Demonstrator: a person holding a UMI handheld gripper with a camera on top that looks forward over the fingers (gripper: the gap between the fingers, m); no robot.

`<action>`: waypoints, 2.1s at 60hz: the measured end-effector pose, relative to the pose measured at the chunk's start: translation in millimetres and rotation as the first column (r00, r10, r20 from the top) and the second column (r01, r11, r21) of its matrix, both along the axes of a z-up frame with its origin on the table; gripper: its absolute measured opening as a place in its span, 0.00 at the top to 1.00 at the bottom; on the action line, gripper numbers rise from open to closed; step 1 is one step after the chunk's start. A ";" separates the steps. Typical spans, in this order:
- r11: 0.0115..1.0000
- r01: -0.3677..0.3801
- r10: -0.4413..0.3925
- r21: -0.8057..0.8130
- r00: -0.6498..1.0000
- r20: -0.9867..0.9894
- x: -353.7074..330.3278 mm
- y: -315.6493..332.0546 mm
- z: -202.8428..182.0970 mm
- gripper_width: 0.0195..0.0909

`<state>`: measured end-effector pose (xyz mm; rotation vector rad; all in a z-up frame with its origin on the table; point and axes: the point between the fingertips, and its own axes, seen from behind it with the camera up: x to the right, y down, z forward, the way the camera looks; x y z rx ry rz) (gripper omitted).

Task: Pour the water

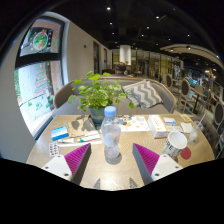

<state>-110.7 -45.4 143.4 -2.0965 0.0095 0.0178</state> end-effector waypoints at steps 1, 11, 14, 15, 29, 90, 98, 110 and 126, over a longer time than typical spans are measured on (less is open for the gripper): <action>1.000 -0.002 0.002 0.003 1.000 0.001 -1.1 7.5 -4.1 0.07; 1.000 -0.002 0.003 0.031 1.000 -0.030 -10.3 70.2 -39.9 0.10; 0.999 -0.001 0.003 0.042 0.999 -0.041 -12.4 88.1 -49.7 0.14; 0.999 -0.003 0.005 0.045 0.999 -0.043 -12.8 90.6 -51.3 0.16; 0.996 0.029 -0.025 0.086 0.999 -0.047 -2.8 128.5 -73.4 0.59; 0.966 0.252 -0.043 -0.050 -0.034 -0.998 63.8 89.3 105.1 0.84; 0.956 0.263 -0.043 -0.132 -0.319 -0.947 91.3 91.8 92.9 0.84; 0.928 0.288 -0.063 -0.235 -0.501 -0.863 119.7 100.0 60.0 0.84; 0.945 0.241 -0.096 -0.222 -0.445 -0.890 107.7 90.7 77.3 0.85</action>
